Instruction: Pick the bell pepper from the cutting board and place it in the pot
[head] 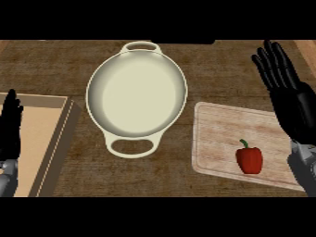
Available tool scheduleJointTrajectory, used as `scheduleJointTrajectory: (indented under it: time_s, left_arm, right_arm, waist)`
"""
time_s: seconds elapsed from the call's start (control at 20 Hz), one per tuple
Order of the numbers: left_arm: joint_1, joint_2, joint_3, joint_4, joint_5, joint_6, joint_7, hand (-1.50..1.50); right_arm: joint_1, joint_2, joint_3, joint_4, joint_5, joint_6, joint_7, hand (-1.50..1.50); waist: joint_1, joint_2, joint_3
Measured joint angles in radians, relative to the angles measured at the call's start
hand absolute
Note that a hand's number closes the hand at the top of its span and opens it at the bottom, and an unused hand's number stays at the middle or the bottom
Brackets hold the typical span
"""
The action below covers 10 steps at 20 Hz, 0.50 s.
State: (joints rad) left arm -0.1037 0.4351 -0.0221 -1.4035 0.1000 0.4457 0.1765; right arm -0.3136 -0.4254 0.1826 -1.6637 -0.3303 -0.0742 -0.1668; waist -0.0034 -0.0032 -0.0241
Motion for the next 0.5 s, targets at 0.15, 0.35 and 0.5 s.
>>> scheduleJointTrajectory:
  time_s: [0.15,0.35,0.5]
  left_arm:
    - [-0.006,0.023,0.0,0.024,-0.007,-0.037,-0.005,0.0]
    - [0.01,0.062,-0.025,0.04,-0.035,-0.076,-0.004,0.0]
    - [0.035,0.064,-0.03,0.05,-0.03,-0.087,0.022,0.0]
  right_arm:
    - [0.028,0.01,0.012,0.005,0.07,-0.086,0.059,1.5]
    - [0.093,-0.038,0.015,0.086,0.225,-0.237,0.162,1.5]
    - [0.139,-0.081,-0.059,0.132,0.367,-0.43,0.184,-1.5]
  waist:
    - [-0.003,0.001,0.012]
    - [-0.023,0.007,0.01]
    - [-0.063,-0.001,0.013]
